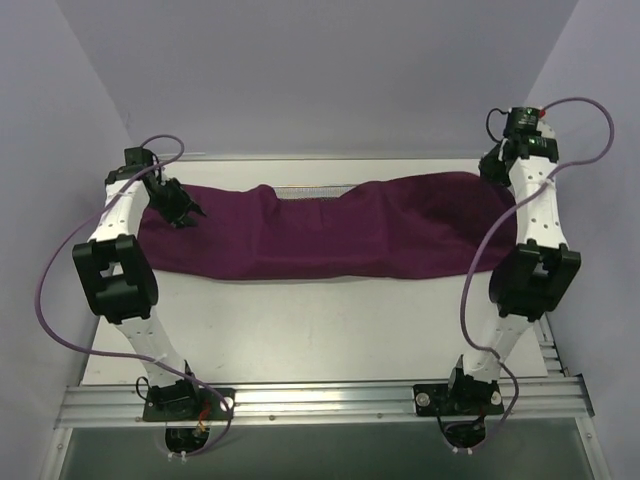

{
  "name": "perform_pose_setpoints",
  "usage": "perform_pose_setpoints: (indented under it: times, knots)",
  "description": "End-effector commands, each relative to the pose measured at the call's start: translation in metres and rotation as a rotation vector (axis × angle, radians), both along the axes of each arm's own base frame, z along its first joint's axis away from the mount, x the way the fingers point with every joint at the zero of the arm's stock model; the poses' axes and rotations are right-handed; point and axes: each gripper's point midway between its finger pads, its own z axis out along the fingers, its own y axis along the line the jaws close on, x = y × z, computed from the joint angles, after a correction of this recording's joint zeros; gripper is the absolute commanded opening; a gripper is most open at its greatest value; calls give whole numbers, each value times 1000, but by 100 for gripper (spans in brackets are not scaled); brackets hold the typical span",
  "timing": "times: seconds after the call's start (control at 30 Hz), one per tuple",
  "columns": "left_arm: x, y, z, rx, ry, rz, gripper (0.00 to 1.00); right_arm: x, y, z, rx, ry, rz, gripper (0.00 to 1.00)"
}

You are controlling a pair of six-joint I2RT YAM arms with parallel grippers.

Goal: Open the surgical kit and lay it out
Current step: Open the surgical kit at the center of the board.

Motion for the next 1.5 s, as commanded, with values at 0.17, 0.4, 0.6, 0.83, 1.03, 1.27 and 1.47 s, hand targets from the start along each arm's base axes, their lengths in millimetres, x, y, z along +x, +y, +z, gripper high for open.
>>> perform_pose_setpoints:
  times: [0.17,0.4,0.6,0.83,1.03,1.27,1.47]
  knots:
    - [-31,8,24,-9,-14,31,46,-234,2,-51,72,528,-260,0]
    - [-46,18,12,37,2,31,46,-389,-34,-42,7,576,-594,0]
    - [-58,25,4,50,35,35,47,-405,-38,-54,78,653,-535,29]
    - [-58,27,14,76,2,17,49,-223,15,-35,81,404,4,61]
    - [-61,31,22,100,-2,11,50,-71,173,2,-9,152,545,63]
    - [-53,18,25,36,-63,-48,64,-23,355,-21,204,-48,1060,68]
    - [-53,-2,16,-60,-37,-74,68,-50,417,-93,200,69,1284,79]
